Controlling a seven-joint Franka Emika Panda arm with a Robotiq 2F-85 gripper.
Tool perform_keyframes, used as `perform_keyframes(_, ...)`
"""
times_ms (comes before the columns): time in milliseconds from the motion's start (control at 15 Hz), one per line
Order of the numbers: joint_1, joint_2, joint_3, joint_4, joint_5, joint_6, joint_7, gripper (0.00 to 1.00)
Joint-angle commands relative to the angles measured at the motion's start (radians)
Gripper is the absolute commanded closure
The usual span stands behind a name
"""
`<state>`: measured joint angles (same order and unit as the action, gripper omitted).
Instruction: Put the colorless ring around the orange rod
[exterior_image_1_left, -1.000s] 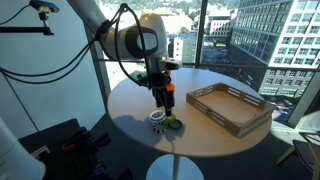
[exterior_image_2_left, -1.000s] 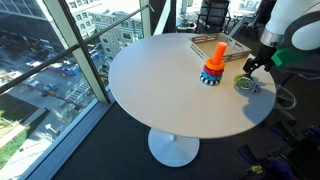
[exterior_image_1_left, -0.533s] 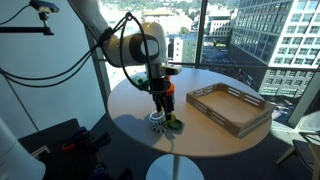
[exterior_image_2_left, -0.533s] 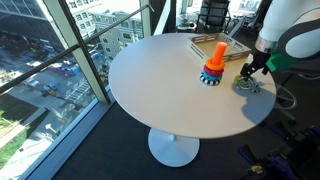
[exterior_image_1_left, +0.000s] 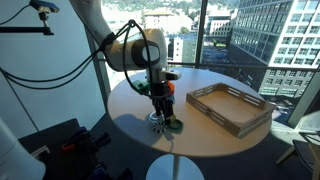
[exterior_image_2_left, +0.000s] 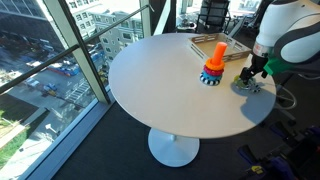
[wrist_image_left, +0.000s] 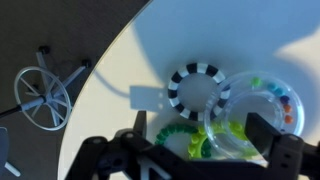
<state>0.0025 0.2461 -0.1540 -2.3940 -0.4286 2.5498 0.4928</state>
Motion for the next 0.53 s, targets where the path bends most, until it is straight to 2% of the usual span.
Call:
perform_keyframes(0,0.019,0.018,-0.023,0.018,-0.008,0.008,0.021,0.15)
perform_keyframes(267,0.022,0.023,-0.023,0.020,0.004,0.003,0.015,0.48)
perform_keyframes(333,0.023,0.023,-0.022,0.020,0.006,0.003,0.014,0.51)
perform_keyframes(467,0.023,0.020,-0.018,0.019,0.015,0.000,0.007,0.67)
